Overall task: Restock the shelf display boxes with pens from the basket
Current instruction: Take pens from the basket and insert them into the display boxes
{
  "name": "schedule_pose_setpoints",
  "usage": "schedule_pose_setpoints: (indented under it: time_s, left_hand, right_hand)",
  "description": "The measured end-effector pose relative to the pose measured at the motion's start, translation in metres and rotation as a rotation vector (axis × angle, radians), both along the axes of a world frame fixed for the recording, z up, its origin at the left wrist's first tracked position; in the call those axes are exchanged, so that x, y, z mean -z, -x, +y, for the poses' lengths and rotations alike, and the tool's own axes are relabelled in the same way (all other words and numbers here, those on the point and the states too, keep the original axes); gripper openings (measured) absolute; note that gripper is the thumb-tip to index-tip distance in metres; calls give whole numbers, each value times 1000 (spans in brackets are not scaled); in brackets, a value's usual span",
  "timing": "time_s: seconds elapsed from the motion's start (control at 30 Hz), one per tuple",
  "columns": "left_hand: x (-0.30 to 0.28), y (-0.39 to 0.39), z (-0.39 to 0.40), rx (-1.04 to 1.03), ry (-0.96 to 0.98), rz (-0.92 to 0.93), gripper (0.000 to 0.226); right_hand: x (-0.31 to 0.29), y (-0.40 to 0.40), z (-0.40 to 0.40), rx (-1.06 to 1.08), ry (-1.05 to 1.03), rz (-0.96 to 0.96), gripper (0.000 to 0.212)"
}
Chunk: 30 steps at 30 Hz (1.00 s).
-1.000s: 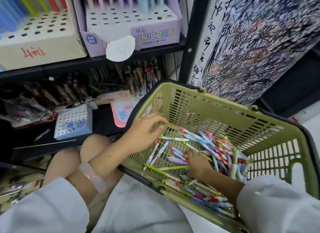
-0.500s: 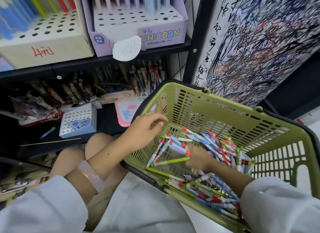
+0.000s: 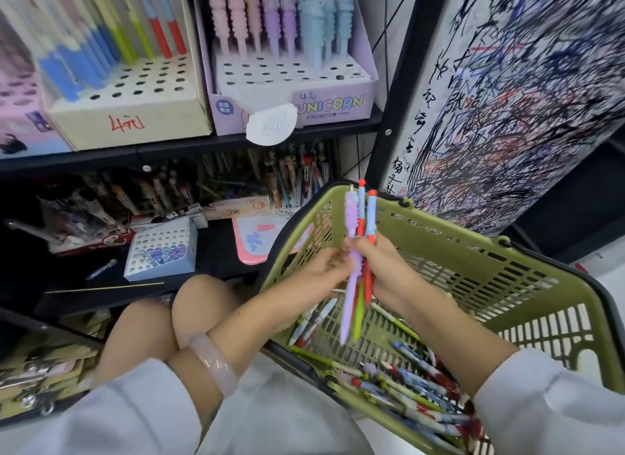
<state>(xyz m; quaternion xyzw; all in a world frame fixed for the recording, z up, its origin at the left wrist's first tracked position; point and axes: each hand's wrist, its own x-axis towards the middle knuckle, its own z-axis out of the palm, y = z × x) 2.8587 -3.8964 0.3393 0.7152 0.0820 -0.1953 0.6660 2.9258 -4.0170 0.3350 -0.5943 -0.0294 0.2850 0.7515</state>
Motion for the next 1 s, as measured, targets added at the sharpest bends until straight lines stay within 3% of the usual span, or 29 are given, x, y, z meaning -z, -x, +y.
schedule_pose_setpoints:
  time_s: [0.07, 0.17, 0.3, 0.43, 0.6, 0.8, 1.0]
  left_hand:
    - [-6, 1, -2, -12, 36, -43, 42]
    - [-16, 2, 1, -87, 83, -122, 45]
    - [-25, 7, 7, -150, 76, -288, 36]
    - [-31, 11, 18, -246, 54, -291, 16]
    - [-44, 17, 42, -281, 45, -335, 19]
    - [-57, 25, 74, -344, 23, -399, 15]
    - [-67, 24, 104, -393, 27, -447, 10]
  right_hand:
    - [-10, 4, 14, 30, -83, -29, 5]
    - [-24, 10, 26, 48, -14, -148, 20]
    - [-37, 15, 34, 31, 175, -225, 18]
    - [-50, 16, 41, 31, 234, -338, 24]
    - [-75, 13, 51, -57, 170, -381, 41]
    - [-123, -3, 80, 36, 147, -560, 17]
    - [-144, -7, 114, -27, 188, -686, 20]
